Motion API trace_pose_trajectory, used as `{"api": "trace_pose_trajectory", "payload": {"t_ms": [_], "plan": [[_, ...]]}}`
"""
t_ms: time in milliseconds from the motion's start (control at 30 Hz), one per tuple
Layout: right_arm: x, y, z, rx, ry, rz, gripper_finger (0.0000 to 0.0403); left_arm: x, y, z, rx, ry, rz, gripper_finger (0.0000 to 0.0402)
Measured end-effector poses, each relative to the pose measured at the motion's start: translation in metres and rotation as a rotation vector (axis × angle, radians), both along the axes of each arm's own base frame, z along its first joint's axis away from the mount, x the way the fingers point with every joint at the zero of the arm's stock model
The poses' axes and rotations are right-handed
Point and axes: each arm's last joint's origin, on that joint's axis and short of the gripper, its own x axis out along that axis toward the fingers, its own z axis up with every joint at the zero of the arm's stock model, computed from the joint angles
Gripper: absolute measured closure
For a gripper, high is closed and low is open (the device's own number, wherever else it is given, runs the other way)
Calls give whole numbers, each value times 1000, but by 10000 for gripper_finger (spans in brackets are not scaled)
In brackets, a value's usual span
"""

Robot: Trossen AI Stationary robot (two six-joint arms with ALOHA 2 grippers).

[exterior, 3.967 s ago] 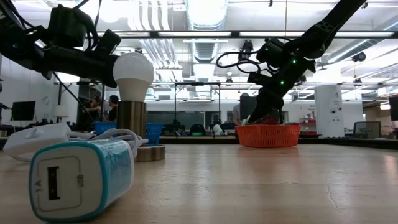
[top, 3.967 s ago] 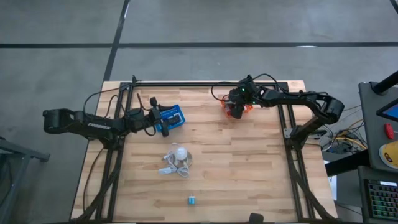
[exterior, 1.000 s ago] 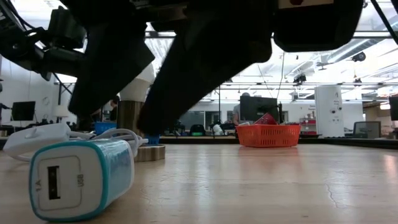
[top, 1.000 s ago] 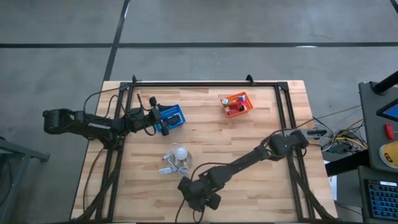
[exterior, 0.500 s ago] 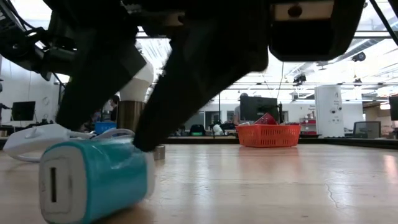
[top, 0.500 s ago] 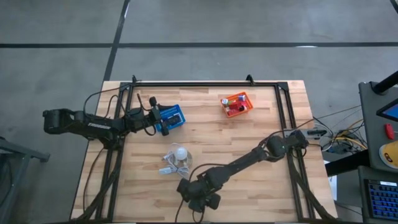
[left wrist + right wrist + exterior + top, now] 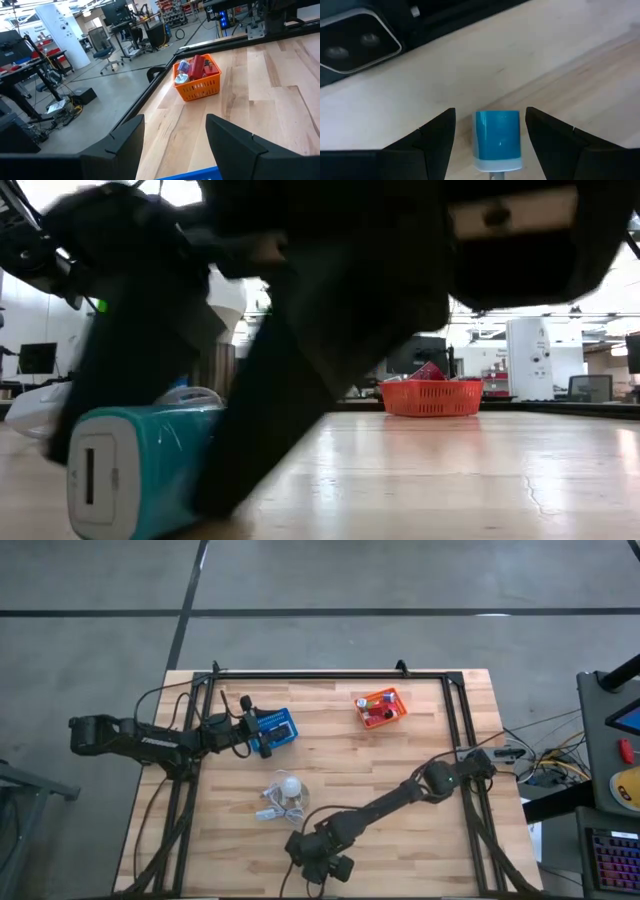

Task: Pick & Place Office items
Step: Put the blue charger adapter into the orange bin

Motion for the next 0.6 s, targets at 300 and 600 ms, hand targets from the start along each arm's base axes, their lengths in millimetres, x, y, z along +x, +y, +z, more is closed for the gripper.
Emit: {"api": "trace_pose_trajectory", "payload": {"t_ms": [300,600], "plan": [[3,-4,2,6,-3,-11,209,0,0,0,0,0,0,186],[0,-5,1,10,35,-12,288,0,0,0,0,0,0,186]]}}
